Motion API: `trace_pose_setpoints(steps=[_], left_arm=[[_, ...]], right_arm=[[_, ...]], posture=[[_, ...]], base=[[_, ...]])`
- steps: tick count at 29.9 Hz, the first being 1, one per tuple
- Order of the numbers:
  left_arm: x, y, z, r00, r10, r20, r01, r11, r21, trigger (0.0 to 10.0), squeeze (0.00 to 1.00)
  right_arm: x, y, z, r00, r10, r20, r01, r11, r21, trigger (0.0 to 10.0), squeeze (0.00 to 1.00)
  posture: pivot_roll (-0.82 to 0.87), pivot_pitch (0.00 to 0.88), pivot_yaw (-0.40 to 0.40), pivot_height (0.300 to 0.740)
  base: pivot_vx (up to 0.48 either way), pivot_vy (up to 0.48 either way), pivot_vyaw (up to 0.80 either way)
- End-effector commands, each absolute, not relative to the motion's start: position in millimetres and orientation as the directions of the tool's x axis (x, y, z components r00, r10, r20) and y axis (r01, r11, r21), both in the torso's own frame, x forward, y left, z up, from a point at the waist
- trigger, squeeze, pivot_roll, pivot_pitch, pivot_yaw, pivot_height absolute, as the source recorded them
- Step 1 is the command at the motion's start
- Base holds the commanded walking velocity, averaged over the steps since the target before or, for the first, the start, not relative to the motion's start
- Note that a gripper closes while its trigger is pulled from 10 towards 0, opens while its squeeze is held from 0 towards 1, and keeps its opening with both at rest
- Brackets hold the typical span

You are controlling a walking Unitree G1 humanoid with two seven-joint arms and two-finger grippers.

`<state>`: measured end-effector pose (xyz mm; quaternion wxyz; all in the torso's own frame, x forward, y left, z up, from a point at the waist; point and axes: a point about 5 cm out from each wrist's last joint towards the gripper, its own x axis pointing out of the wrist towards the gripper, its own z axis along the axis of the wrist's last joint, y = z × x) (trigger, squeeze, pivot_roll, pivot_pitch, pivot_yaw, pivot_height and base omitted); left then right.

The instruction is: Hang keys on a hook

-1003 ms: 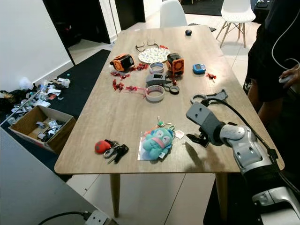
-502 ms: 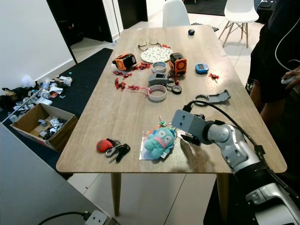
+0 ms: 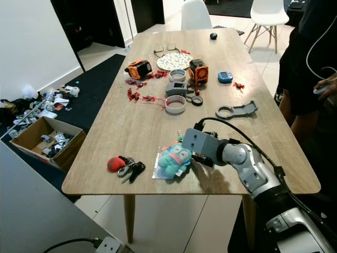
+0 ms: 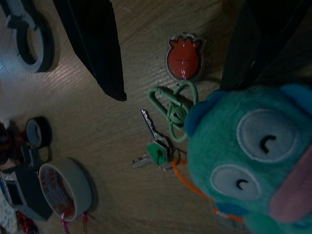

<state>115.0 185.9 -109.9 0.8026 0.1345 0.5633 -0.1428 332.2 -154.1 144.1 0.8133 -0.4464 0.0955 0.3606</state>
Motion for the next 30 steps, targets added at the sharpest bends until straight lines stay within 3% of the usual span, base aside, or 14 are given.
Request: trace_pose_setpoints(steps=[1,12,23,30], left_arm=[[110.5,187.1,-111.0,0.315,-0.073,-0.946,0.38,0.923,0.056,10.0,0.0],[109.8,186.2,-111.4,0.313,-0.074,-0.947,0.378,0.924,0.053,10.0,0.0],[106.5,187.1,-112.1,0.307,-0.069,-0.949,0.368,0.928,0.052,10.0,0.0],[106.1,187.4,-112.2,0.306,-0.067,-0.95,0.367,0.929,0.053,10.0,0.0]], right_arm=[[328.0,-147.4,133.5,0.693,0.518,-0.502,-0.701,0.321,-0.636,10.0,0.0],[322.7,-135.3,121.6,0.651,0.535,-0.539,-0.739,0.285,-0.61,10.0,0.0],[320.5,-152.6,111.3,0.635,0.458,-0.623,-0.766,0.265,-0.586,10.0,0.0],[328.9,-166.9,115.0,0.692,0.391,-0.607,-0.719,0.3,-0.626,10.0,0.0]], posture=[[-0.11,0.077,0.063,0.74],[-0.11,0.08,0.058,0.74],[-0.1,0.084,0.056,0.74],[-0.11,0.085,0.056,0.74]], base=[[0.0,0.0,0.0],[0.0,0.0,0.0],[0.0,0.0,0.0],[0.0,0.0,0.0]])
